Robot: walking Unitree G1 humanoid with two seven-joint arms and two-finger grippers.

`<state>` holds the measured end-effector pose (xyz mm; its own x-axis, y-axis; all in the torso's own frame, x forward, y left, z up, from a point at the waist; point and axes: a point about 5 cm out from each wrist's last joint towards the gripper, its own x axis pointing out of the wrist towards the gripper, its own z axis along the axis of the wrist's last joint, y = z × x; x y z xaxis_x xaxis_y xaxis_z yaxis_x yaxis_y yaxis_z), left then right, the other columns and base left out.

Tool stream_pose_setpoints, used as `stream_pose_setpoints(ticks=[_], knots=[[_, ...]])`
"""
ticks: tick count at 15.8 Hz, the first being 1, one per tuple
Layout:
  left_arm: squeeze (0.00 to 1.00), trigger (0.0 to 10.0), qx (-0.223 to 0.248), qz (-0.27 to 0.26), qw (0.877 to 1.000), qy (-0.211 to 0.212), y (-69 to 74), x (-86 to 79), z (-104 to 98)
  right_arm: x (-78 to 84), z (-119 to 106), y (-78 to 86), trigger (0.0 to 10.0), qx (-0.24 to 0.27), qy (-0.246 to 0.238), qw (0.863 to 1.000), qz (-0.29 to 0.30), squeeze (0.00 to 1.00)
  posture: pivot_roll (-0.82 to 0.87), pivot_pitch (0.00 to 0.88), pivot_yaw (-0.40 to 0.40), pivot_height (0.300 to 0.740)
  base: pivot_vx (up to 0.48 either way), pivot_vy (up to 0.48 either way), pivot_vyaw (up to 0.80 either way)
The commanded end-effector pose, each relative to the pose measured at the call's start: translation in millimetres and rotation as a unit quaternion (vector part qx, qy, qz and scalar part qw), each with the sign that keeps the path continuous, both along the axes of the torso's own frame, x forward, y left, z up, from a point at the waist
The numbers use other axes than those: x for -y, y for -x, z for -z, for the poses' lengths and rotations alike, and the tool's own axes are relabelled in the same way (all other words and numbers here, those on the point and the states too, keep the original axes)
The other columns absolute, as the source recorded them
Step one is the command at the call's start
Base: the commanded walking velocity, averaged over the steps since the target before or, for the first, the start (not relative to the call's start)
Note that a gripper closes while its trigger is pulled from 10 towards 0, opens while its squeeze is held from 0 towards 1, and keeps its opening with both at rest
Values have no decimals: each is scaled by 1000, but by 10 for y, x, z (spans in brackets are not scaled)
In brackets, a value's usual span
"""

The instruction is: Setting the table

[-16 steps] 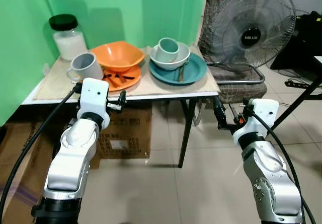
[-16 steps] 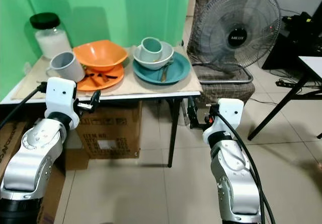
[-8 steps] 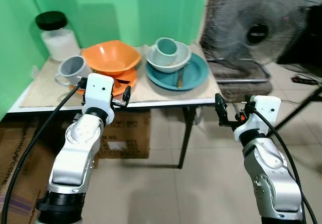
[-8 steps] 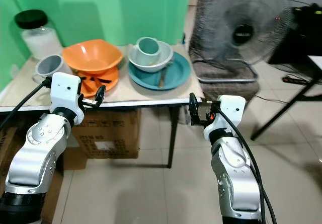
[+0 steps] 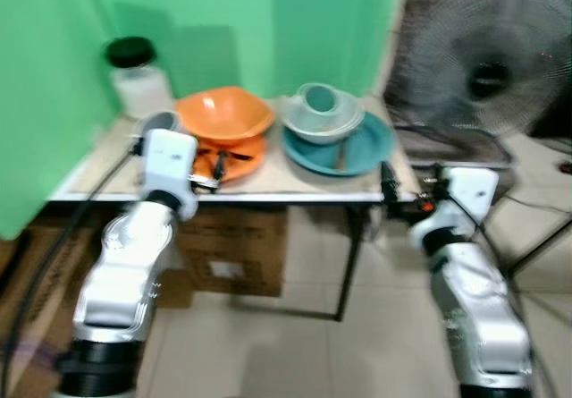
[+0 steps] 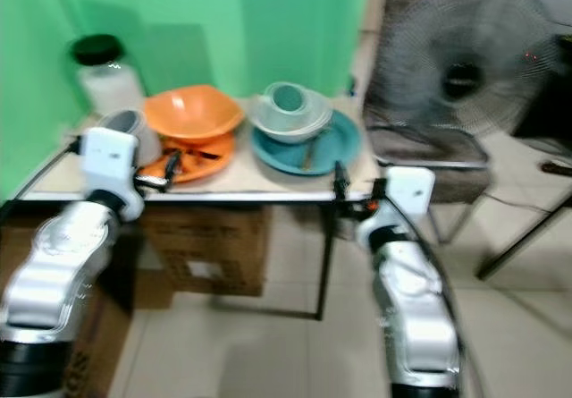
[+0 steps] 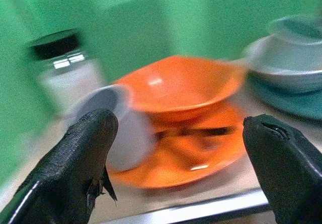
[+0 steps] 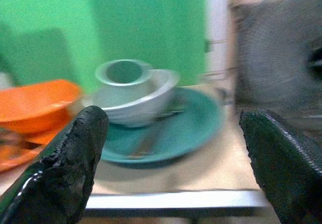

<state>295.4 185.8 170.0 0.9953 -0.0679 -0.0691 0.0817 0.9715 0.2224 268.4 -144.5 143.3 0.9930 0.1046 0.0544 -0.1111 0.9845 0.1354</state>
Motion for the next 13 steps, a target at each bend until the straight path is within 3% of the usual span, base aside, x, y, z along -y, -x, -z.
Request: stream_pose_setpoints(ticks=[1,3,6,10,13], knots=[[0,10000,4,15,1000,11,-38,48,-26,77,19,21,10000,0,5,1000,13,0,52,0,70,740,262,0,0],[0,10000,-4,13,1000,27,-13,55,41,141,61,50,10000,-6,12,1000,13,0,65,0,59,740,266,0,0],[0,10000,-11,8,1000,28,150,-8,182,198,129,35,10000,-9,18,1000,23,0,91,0,13,740,269,0,0],[0,10000,-21,18,1000,14,375,-29,323,146,177,178,10000,-3,8,1000,1,0,96,0,-6,740,265,0,0],[0,10000,-18,23,1000,6,434,-13,309,151,219,232,10000,-8,-7,1000,5,0,102,0,-2,740,266,0,0]])
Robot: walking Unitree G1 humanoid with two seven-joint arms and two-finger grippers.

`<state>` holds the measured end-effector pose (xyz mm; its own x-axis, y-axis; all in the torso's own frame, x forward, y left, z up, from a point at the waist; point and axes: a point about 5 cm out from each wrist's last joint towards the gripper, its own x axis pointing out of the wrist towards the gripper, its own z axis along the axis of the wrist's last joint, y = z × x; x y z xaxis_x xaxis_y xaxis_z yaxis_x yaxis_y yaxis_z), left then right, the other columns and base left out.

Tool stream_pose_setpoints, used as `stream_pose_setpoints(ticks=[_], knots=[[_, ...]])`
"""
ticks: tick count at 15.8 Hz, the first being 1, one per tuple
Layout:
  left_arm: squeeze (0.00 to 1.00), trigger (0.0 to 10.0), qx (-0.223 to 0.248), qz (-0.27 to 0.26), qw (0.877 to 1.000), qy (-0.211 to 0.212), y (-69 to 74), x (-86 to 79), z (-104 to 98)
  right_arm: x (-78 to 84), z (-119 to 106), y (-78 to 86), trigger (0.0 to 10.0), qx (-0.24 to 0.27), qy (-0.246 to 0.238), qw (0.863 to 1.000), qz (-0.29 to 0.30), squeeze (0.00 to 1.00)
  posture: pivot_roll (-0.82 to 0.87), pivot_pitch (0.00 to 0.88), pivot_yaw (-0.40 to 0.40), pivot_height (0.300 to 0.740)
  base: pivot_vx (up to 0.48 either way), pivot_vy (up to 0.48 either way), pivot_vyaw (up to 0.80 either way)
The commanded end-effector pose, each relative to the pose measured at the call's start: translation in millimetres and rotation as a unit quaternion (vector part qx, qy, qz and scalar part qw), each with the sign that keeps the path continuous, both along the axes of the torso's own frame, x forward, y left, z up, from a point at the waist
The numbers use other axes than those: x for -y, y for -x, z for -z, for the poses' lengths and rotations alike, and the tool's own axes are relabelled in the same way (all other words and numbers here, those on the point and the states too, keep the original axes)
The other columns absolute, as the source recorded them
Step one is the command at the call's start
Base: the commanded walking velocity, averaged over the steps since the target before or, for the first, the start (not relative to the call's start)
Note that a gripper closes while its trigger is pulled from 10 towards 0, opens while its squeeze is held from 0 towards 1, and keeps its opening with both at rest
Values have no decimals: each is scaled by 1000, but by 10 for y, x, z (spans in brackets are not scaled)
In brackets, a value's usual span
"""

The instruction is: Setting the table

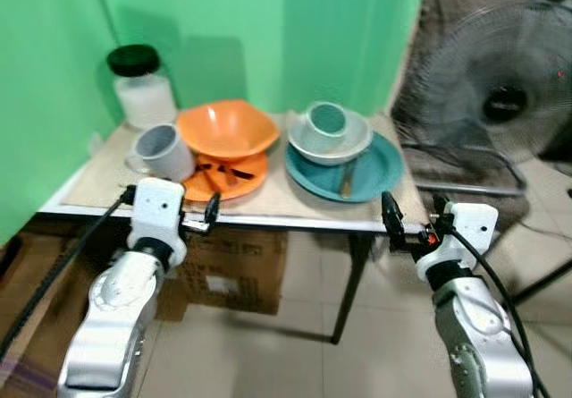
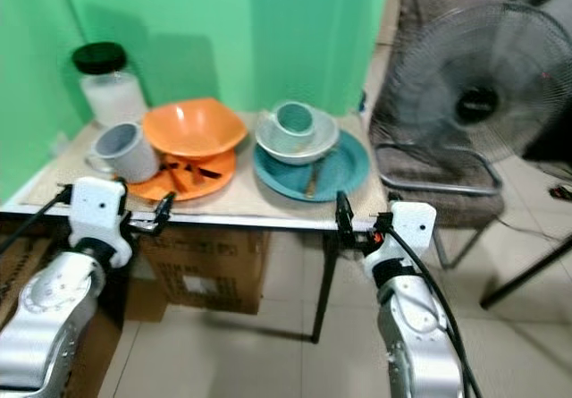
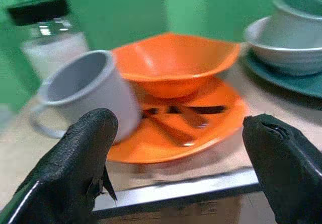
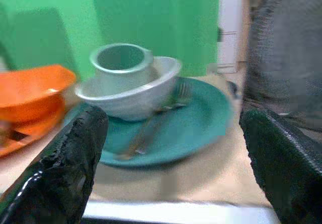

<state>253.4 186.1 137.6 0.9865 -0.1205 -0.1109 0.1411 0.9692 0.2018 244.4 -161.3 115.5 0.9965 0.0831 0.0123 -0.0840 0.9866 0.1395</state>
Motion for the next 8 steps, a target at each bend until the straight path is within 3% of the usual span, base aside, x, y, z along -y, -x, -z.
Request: stream_pose_setpoints(ticks=[1,4,8], knots=[[0,10000,13,10,1000,-5,-21,29,-72,-11,-77,-6,10000,18,-5,1000,-5,0,88,0,17,740,270,0,0],[0,10000,26,43,999,-7,-117,123,-160,15,-96,10,10000,27,8,1000,11,0,75,0,41,740,280,0,0],[0,10000,29,38,999,-4,-162,115,-170,-9,-122,-7,10000,31,-3,999,13,0,74,0,27,740,326,0,775]])
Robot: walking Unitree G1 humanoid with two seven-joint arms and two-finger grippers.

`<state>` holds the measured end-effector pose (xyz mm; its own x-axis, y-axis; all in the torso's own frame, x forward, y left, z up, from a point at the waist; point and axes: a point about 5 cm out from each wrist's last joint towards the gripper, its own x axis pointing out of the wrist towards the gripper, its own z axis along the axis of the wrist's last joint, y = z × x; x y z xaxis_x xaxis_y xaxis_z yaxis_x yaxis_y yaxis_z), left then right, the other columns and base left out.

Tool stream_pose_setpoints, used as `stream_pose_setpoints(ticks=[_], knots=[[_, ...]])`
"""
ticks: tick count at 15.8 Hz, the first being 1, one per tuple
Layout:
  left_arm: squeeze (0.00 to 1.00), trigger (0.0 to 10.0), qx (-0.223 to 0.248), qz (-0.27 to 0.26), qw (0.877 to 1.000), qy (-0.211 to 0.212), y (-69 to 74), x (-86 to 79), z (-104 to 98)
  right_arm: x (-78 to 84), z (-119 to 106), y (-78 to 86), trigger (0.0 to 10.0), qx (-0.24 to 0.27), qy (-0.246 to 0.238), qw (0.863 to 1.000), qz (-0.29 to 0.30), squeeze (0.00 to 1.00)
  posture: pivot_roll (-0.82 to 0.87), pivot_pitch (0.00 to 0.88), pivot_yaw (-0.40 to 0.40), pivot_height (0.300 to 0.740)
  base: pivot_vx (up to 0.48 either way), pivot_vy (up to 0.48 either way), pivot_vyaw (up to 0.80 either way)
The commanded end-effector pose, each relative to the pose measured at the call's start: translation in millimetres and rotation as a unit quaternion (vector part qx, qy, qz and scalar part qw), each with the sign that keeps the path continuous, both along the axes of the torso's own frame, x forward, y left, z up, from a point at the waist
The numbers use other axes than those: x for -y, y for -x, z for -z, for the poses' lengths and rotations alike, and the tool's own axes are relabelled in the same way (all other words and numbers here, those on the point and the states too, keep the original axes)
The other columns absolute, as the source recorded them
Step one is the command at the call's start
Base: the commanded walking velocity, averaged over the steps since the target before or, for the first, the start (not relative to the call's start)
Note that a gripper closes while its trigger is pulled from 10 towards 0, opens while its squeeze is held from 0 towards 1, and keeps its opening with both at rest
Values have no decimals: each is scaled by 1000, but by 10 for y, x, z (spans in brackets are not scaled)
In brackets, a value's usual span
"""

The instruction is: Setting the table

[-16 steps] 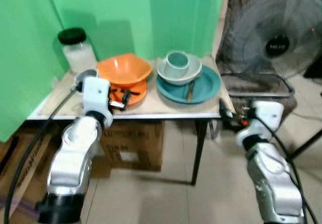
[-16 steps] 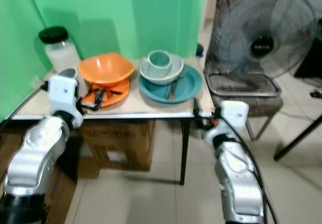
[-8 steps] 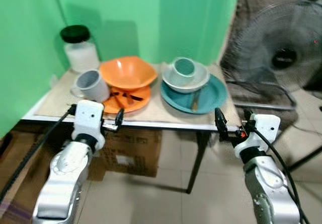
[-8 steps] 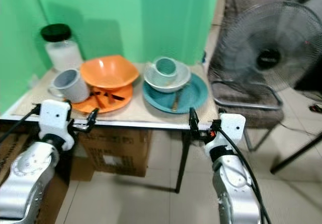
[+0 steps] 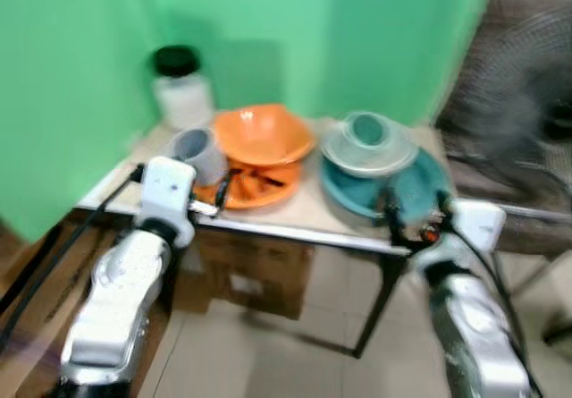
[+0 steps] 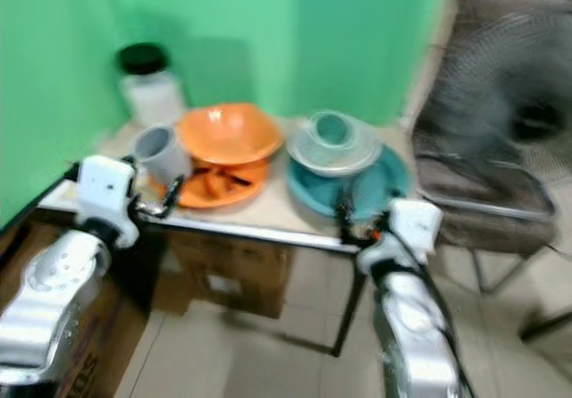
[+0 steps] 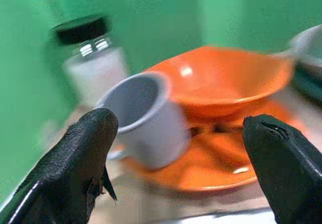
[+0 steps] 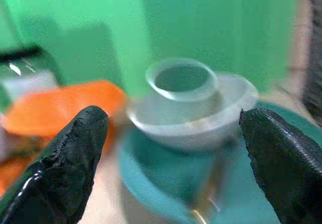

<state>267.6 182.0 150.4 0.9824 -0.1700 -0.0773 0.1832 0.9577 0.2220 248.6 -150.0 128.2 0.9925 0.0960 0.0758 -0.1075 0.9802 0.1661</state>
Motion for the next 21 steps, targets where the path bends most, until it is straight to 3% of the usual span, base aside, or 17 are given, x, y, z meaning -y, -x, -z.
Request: stream_pose_setpoints(ticks=[1,8,9,10,12,15,19,20,21], knots=[[0,10000,12,13,1000,4,-11,71,-60,109,-35,0,10000,10,5,1000,21,0,79,0,21,740,330,0,0],[0,10000,30,35,999,-12,-47,156,-120,156,-171,-168,10000,32,11,999,3,0,93,0,-4,740,343,0,0],[0,10000,33,41,998,-17,-53,179,-134,176,-203,-204,10000,37,14,999,0,855,97,0,-10,740,322,0,0],[0,10000,40,61,997,-31,-59,219,-163,192,-262,-279,10000,41,27,999,-16,1000,101,0,-15,740,0,0,0],[0,10000,46,96,993,-40,-61,293,-218,199,-366,-401,10000,47,51,996,-52,1000,105,0,-23,740,0,0,0],[0,10000,55,159,984,-54,-94,404,-335,256,-490,-672,10000,16,131,984,-116,1000,115,0,-54,740,0,0,0],[0,10000,40,250,965,-71,-113,541,-396,298,-482,-835,10000,-49,207,955,-208,1000,104,0,-63,740,0,0,0],[0,10000,34,269,959,-76,-96,571,-401,255,-481,-873,10000,-67,218,946,-231,592,102,0,-62,740,0,0,0],[0,10000,31,277,957,-76,-89,580,-401,220,-475,-889,10000,-72,225,940,-244,0,101,0,-63,740,0,0,0]])
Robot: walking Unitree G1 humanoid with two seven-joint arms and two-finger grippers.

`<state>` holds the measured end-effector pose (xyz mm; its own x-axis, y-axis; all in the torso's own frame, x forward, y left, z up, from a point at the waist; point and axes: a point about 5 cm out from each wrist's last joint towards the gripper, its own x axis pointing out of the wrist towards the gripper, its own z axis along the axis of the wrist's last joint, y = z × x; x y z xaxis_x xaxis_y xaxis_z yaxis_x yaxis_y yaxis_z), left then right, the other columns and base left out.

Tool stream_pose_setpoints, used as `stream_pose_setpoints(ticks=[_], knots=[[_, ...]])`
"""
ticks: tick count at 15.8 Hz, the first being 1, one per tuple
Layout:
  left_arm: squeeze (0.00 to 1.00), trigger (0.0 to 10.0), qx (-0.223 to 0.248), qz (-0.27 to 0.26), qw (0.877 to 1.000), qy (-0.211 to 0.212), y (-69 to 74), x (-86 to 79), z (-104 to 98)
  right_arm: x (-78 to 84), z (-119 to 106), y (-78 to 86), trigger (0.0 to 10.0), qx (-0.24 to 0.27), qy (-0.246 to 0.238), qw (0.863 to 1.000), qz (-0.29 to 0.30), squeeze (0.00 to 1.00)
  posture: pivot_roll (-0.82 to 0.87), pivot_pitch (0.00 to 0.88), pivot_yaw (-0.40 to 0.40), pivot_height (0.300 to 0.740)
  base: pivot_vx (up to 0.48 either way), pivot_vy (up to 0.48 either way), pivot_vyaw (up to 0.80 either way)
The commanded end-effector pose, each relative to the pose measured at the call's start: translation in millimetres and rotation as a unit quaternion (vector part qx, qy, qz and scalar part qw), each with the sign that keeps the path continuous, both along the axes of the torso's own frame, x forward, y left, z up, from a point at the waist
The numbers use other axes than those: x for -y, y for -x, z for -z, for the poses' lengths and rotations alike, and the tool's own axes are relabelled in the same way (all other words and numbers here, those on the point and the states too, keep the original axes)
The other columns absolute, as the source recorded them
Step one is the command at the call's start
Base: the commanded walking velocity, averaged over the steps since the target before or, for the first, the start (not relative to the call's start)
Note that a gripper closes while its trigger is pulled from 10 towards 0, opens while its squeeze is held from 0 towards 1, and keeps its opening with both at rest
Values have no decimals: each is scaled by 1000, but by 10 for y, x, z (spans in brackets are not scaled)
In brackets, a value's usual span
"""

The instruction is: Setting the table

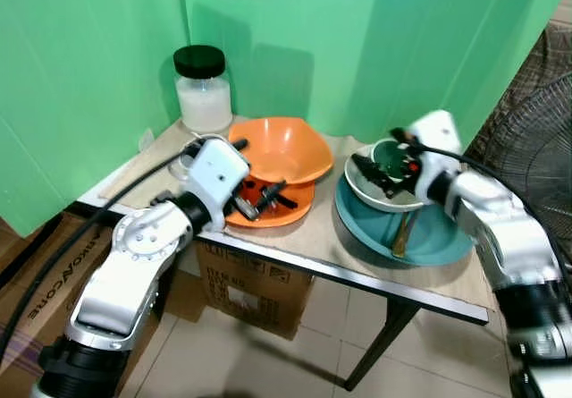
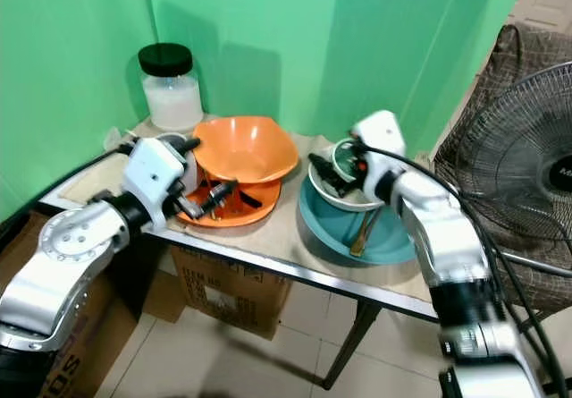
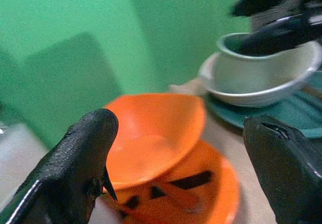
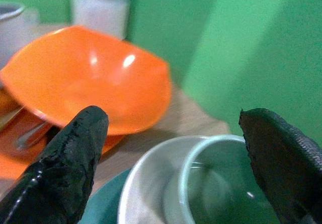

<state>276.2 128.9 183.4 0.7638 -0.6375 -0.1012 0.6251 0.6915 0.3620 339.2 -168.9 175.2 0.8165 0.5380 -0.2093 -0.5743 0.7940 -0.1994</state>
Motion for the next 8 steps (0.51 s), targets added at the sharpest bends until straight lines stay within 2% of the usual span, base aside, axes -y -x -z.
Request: stream_pose_setpoints(ticks=[1,2,3,4,5,8], knots=[[0,10000,5,25,1000,-2,3,62,-72,-37,15,-24,9922,-15,16,1000,-15,0,101,0,-62,740,0,0,0],[0,10000,-8,46,999,-13,24,73,-45,-118,67,-85,3569,-42,29,998,-27,0,102,0,-54,740,0,0,0],[0,10000,-17,59,998,-19,46,83,-27,-125,107,-107,980,-56,44,997,-27,0,103,0,-53,740,0,0,0],[0,10000,-19,65,997,-21,57,89,-26,-116,126,-115,0,-63,57,996,-23,0,104,0,-53,740,0,0,0],[0,10000,-21,73,997,-24,68,98,-33,-104,137,-126,0,-70,69,995,-18,0,103,0,-52,740,0,0,0],[0,10000,-24,77,997,-21,66,105,-53,-39,-76,-106,0,-46,21,999,-9,0,93,0,-38,740,0,0,0]])
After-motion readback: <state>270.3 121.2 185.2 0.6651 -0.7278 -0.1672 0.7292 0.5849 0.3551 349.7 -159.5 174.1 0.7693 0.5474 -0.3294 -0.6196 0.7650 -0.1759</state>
